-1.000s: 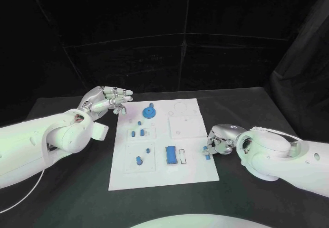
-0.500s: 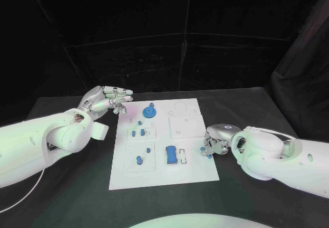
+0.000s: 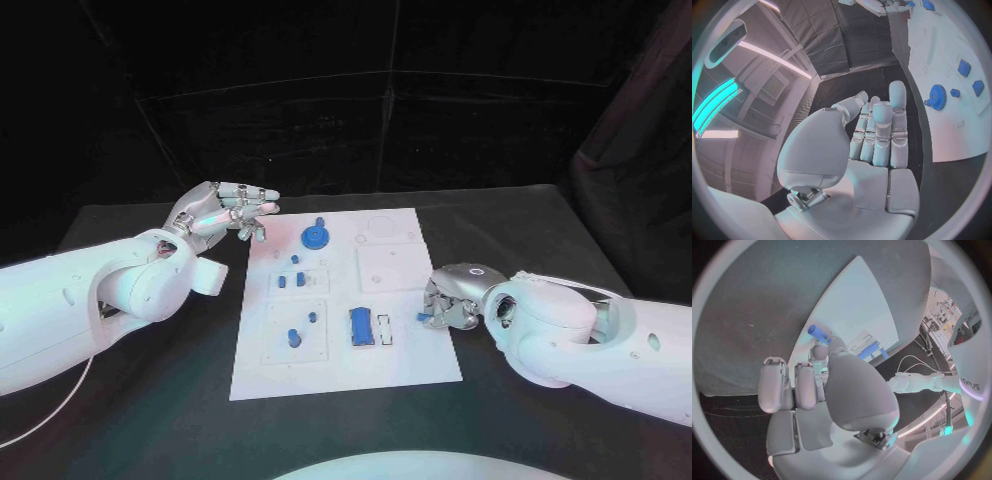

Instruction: Assemble the parts on the task board

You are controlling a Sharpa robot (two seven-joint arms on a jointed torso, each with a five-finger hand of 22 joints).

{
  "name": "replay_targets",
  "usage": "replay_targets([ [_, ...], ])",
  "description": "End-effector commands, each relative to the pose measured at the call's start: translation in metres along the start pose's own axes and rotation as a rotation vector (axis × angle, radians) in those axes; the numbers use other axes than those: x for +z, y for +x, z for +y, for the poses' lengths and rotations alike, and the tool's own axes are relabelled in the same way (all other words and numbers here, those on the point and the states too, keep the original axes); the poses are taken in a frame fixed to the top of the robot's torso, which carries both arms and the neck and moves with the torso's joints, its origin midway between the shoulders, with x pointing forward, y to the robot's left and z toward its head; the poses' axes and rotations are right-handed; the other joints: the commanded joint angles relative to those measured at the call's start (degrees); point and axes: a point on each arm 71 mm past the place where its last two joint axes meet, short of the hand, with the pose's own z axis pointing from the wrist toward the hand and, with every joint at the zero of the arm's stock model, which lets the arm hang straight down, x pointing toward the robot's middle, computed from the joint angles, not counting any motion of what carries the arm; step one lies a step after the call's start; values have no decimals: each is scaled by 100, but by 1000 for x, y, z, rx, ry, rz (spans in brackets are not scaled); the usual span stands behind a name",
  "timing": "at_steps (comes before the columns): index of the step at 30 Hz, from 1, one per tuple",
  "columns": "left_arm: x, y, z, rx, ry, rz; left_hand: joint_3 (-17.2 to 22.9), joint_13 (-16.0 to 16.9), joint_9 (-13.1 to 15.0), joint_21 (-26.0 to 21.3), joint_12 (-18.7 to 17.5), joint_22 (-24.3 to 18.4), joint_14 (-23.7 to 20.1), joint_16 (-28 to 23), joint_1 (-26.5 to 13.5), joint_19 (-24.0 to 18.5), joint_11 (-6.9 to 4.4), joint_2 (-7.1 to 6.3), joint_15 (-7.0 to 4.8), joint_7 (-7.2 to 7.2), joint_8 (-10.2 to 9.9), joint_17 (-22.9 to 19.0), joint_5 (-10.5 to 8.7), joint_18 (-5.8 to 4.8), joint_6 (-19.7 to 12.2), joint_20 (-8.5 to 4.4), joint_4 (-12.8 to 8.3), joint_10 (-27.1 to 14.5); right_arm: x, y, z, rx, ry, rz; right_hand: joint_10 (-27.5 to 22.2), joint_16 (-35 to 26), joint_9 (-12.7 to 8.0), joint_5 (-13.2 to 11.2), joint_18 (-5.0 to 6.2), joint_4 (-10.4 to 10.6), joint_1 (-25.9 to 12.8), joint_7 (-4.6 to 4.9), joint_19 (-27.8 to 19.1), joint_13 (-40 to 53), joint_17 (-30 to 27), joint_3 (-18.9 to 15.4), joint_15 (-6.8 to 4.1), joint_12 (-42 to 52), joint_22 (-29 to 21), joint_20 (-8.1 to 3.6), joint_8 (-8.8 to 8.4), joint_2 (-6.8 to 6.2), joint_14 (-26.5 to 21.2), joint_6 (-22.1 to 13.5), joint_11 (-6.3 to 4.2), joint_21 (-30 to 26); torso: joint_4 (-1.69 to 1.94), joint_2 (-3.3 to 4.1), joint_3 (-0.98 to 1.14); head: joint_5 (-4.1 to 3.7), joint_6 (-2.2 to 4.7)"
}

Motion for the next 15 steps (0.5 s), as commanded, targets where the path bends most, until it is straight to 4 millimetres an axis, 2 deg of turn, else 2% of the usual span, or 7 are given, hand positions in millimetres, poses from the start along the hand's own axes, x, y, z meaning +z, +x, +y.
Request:
replay_targets([
  [1,0,1,-2,-8,7,10,-19,9,-6,-11,23,-8,-42,-20,-26,-35,6,52,-4,12,14,-6,-15,76,-16,13,-9,-51,-5,1,4,134,15,-23,56,0,35,212,-43,74,-93,-13,29,8,30,215,-27,-8,261,-28,3,-185,276,73,-35,7,1,2,-2,-5,0],
  [5,0,2,-2,-8,7,11,-19,9,-6,-11,23,-8,-42,-20,-26,-35,6,52,-4,12,14,-6,-15,76,-16,13,-9,-51,-9,0,9,223,13,-35,87,21,46,414,-49,160,-174,-32,50,27,69,458,-37,8,290,-33,-12,-308,285,125,-48,24,11,8,0,5,0],
  [8,0,2,-2,-8,7,10,-19,9,-6,-11,23,-8,-42,-20,-26,-35,6,52,-4,12,14,-6,-15,76,-16,13,-9,-51,-10,0,13,270,14,-30,127,37,62,423,-54,296,-334,-38,70,44,97,668,-46,25,319,-39,-30,-438,291,158,-58,40,11,13,3,23,-7],
  [15,0,2,-2,-8,7,11,-19,9,-6,-11,23,-8,-42,-20,-26,-35,6,52,-4,12,14,-6,-15,76,-16,13,-9,-51,-7,1,19,319,23,-18,234,112,113,417,-79,556,-664,-71,146,136,214,927,-60,135,423,-49,-30,-623,316,244,-69,106,6,9,-4,45,-40],
])
